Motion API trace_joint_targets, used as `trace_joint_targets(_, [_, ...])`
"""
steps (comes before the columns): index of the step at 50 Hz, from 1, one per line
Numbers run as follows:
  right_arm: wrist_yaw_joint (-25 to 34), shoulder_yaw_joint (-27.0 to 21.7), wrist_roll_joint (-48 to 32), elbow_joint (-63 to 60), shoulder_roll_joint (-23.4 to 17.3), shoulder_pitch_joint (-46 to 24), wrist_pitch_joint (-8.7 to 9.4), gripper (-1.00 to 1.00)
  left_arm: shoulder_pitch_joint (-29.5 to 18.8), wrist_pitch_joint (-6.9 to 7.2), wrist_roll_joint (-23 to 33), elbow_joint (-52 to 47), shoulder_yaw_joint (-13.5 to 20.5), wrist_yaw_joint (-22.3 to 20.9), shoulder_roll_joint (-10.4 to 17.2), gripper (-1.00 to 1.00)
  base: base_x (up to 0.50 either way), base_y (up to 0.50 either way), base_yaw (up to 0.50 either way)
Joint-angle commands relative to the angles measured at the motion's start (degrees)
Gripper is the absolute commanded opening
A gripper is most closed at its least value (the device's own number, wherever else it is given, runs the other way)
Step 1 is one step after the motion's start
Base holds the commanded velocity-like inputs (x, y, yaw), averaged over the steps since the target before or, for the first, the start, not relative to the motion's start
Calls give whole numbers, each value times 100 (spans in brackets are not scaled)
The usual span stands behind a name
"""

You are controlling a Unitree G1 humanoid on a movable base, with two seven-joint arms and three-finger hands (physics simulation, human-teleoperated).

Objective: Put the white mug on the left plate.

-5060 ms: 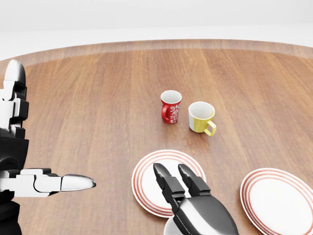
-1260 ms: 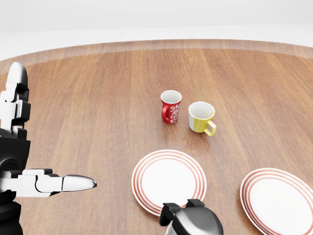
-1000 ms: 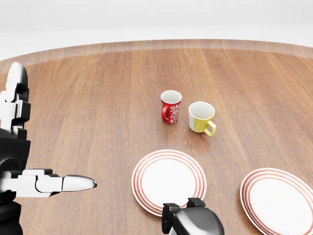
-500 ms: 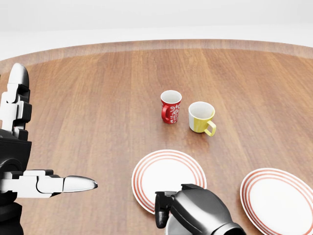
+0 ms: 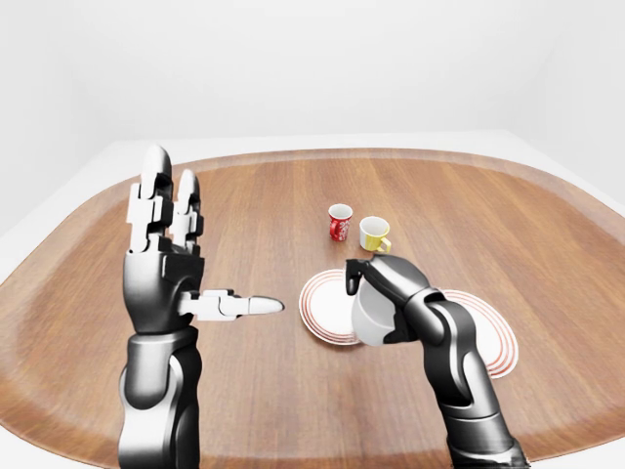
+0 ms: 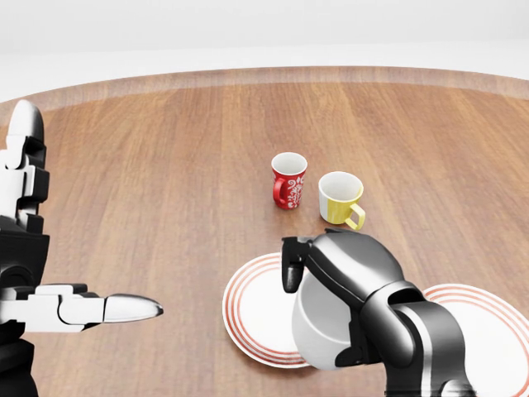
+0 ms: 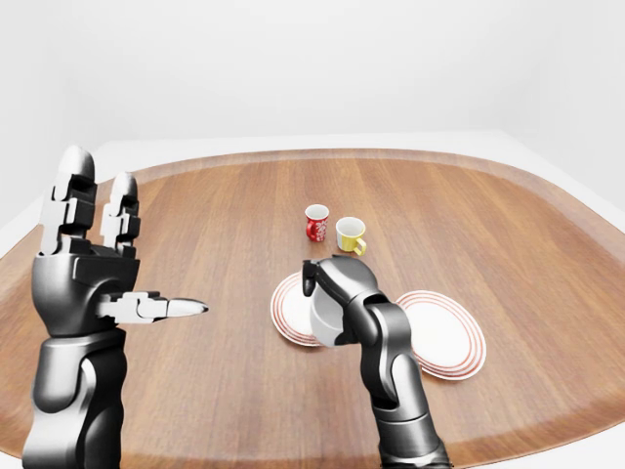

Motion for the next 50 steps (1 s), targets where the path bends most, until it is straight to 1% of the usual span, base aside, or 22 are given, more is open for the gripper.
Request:
trace_joint_targets(1, [0,-292,152,1452,-185,-1324,0,-100,-43,0,-16,-5,33,8,17,100,0,0,0])
trace_joint_targets(4, [0,-273,164,1806,-194,-1554,0,-100,-35,0,-13,-12,29,9,17,100,0,0,0])
trace_joint_targets(5, [0,-268,183,2003,-181,-1669,-45,-100,-31,0,-15,-27,27,10,16,100,0,0,0])
trace_joint_targets(6, [-101,-252,206,2168,-198,-1758,-179,-100,-22,0,-12,0,33,0,16,100,0,0,0])
trace_joint_targets(7, [-212,-239,182,2439,-181,-1875,-205,-100,-30,0,-21,35,53,-5,18,100,0,0,0])
trace_joint_targets(8, [-291,-228,168,2582,-196,-1932,-283,-100,-41,0,-23,16,54,4,22,100,0,0,0])
trace_joint_targets(9, [-335,-236,177,2704,-184,-1982,-296,-100,-43,0,-25,-11,50,10,22,100,0,0,0])
trace_joint_targets(13, [-668,-213,178,3415,-199,-2333,-511,-100,-17,0,-16,-4,38,1,17,100,0,0,0])
trace_joint_targets(14, [-870,-198,166,3770,-195,-2478,-592,-100,-10,0,-5,-10,18,2,12,100,0,0,0])
trace_joint_targets(16, [-1078,-184,176,4167,-176,-2645,-673,-100,-33,0,-12,-31,30,8,17,100,0,0,0])
trace_joint_targets(19, [-1421,-129,167,4775,-144,-2921,-851,-100,-52,0,-19,-43,41,14,21,100,0,0,0])
trace_joint_targets(23, [-1789,-84,148,5409,-115,-3199,-1000,-100,-44,0,-13,-20,35,10,19,100,0,0,0])
trace_joint_targets(24, [-2060,-23,40,5852,-137,-3367,-1000,-100,-52,0,-24,-13,51,8,22,100,0,0,0])
trace_joint_targets(25, [-2191,-24,33,6148,-123,-3492,-1000,-100,-53,0,-24,-19,49,10,22,100,0,0,0])
trace_joint_targets(30, [-2681,68,-119,7119,-46,-3942,-1000,-100,-25,0,-15,11,39,-2,17,100,0,0,0])
trace_joint_targets(34, [-2961,124,-200,7587,27,-4065,-1000,-100,-41,0,-29,-27,50,6,22,100,0,0,0])
trace_joint_targets(39, [-3363,113,-119,8245,98,-4274,-1000,-100,-20,0,-19,-9,34,-7,18,100,0,0,0])
trace_joint_targets(50, [-3950,72,121,8920,162,-4496,-1000,-100,-23,0,-9,-18,16,-4,11,100,0,0,0])
